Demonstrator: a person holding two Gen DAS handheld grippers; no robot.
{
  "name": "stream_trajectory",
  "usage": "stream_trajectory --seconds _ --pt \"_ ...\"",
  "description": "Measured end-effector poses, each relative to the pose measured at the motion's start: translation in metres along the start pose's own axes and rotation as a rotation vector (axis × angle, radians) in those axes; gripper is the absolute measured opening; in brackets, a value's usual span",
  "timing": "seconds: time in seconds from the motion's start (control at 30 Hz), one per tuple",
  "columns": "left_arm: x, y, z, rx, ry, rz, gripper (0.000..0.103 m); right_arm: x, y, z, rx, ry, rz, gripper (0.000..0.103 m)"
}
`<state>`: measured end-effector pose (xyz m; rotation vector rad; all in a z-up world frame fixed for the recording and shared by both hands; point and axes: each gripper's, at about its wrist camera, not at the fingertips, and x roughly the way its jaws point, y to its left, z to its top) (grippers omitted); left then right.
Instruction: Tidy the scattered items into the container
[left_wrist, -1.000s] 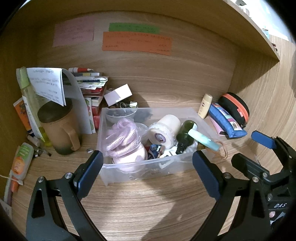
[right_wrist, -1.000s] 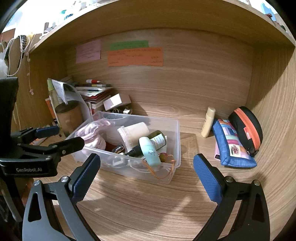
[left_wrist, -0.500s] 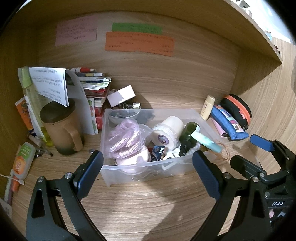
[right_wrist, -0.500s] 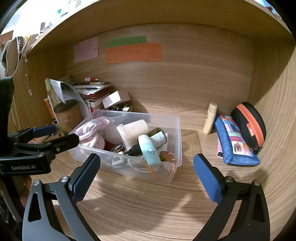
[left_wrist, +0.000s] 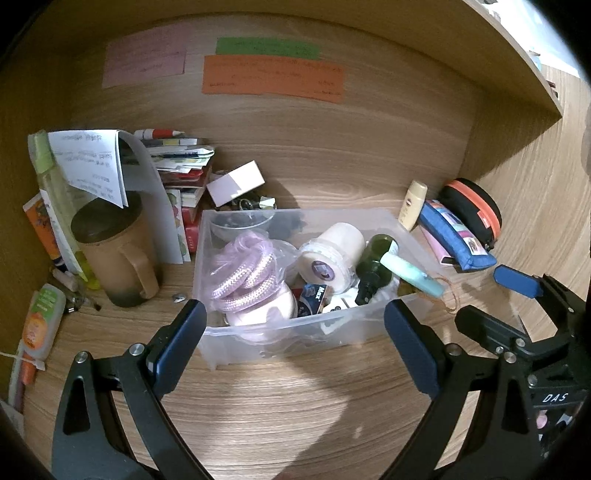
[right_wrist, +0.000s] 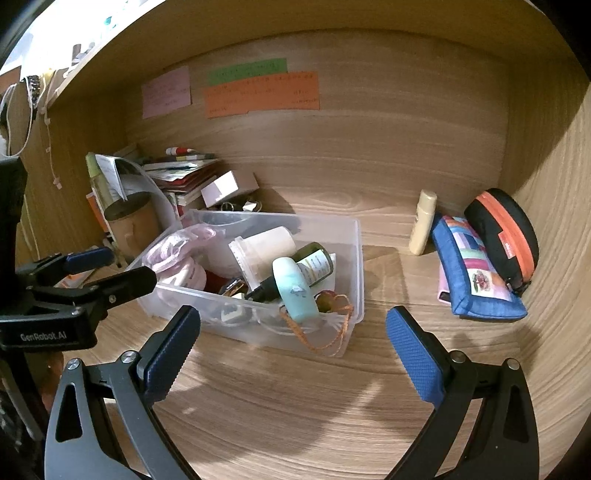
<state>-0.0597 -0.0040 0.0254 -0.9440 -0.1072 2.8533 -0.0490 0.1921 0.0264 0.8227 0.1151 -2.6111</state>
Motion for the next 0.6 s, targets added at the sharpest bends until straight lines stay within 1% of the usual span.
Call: stream_trajectory --seconds 0.3,0.47,0.6 --pt "0.0025 -0.0011 -0.0007 0.004 0.0 0.02 0.098 0.0011 0.0033 0.0008 -0.01 -0.001 -0.003 0.101" --pt "0.0029 -0.0017 -0.0016 0.011 -0.003 -0.007 0.098 0.0022 0.0035 0.0014 -0.007 0.005 -0.005 0.101" --pt "0.0032 -0.0014 -0.0011 0.005 0.001 -0.001 0.098 0.0027 0.0033 0.002 -0.01 0.005 -0.006 0.101"
